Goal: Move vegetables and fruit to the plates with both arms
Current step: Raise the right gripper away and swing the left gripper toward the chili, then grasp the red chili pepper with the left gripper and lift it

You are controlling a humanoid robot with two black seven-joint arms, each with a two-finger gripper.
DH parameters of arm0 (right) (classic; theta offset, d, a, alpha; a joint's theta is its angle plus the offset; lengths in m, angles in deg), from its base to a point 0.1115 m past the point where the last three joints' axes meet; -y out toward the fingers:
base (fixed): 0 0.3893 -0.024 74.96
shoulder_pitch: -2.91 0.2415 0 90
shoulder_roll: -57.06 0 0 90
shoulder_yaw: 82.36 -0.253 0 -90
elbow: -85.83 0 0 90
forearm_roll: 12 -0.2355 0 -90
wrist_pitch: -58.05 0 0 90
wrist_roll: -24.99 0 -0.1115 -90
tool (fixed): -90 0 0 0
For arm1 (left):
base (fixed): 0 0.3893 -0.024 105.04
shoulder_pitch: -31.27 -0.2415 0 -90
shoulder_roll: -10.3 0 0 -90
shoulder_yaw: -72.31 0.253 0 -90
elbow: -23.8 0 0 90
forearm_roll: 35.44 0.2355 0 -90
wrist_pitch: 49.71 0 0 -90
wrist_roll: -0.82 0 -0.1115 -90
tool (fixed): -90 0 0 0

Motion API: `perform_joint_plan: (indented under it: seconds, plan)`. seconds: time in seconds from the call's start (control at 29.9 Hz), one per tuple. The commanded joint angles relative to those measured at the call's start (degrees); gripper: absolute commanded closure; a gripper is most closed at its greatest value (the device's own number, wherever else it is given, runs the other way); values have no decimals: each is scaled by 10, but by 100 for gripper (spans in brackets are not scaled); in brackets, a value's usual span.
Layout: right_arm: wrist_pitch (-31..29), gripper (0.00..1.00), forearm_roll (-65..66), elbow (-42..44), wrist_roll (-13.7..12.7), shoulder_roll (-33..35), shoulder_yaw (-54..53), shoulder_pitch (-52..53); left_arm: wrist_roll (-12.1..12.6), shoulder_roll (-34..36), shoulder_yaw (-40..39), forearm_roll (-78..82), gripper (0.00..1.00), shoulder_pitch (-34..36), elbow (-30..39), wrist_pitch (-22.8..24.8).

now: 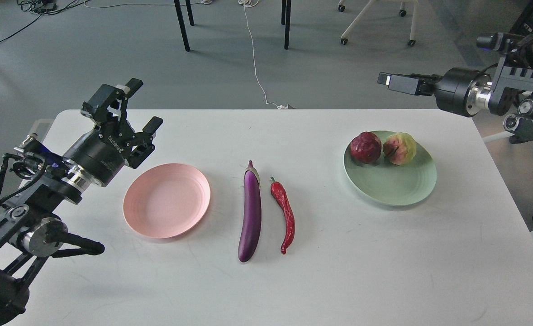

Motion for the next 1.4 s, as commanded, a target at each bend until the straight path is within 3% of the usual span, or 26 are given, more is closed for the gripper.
perform_joint_plan:
  seconds: [0.0,0.17,0.3,0.4,0.43,0.47,0.57,0.7,0.84,1.04,1.37]
  plan:
    - [-6,2,-130,-5,0,2,-126,-113,-7,-1,30,74,2,21,1,9]
    - [-63,2,-311,-61,0,4,-290,-258,-10,-7,104,262,2,64,8,22]
    - [-119,2,-386,-67,0,4,-383,-346,3,-7,215,419,2,127,13,21]
    - [-151,2,-388,-67,0,7,-410,-385,57,-29,292,506,2,197,7,21]
    - [-161,2,-388,-68,0,8,-416,-392,100,-57,317,511,2,227,2,22]
    - [-164,2,-388,-68,0,9,-420,-394,127,-78,327,508,2,245,-4,23]
    - [-165,2,-388,-68,0,14,-421,-394,164,-123,337,509,2,293,-51,64]
    - [-171,2,-388,-69,0,22,-427,-395,193,-180,370,517,2,353,-108,164]
    - [-175,2,-387,-69,0,22,-429,-394,234,-210,413,515,2,367,-159,164]
    - [-175,2,-387,-68,0,22,-429,-395,305,-229,416,500,2,354,-171,164]
    - [-175,2,-387,-69,0,21,-431,-395,333,-240,417,490,2,344,-191,162]
